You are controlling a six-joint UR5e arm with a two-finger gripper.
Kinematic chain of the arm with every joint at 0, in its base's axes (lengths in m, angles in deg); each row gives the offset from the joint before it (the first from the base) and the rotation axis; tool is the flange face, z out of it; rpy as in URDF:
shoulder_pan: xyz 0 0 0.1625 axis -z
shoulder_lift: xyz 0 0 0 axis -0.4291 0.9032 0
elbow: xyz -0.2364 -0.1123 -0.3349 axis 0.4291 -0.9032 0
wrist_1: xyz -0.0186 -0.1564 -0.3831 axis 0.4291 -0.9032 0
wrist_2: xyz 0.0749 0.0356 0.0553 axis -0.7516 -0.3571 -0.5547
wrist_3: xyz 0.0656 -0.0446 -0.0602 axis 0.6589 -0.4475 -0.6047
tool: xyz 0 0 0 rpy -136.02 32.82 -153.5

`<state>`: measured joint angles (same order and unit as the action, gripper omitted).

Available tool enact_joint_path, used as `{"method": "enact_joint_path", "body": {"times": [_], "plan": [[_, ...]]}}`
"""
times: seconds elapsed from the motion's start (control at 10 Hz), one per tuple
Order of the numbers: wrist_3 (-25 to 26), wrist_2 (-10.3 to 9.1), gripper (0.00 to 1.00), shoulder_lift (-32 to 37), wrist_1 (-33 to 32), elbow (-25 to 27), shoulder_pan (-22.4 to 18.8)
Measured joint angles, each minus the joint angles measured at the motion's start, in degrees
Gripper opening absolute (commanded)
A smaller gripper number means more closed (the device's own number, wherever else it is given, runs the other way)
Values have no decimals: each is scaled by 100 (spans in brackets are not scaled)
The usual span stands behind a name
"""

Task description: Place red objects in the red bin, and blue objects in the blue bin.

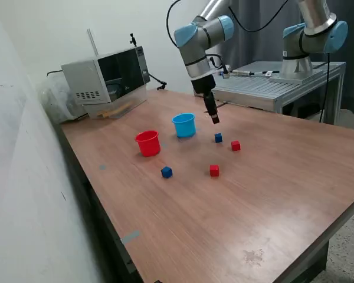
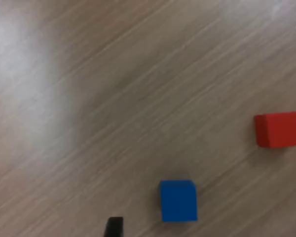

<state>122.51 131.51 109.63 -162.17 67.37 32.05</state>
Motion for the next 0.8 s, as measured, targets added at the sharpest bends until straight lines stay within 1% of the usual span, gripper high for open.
{"method": "enact_joint_path", "body": {"times": [0.3, 0.6, 0.7, 0.8], "plan": [[-59, -28, 100, -399, -27, -57, 162], [-491, -37, 100, -671, 7, -148, 241], [-635, -60, 100, -705, 11, -176, 222], [-750, -124, 100, -724, 15, -201, 173]]}}
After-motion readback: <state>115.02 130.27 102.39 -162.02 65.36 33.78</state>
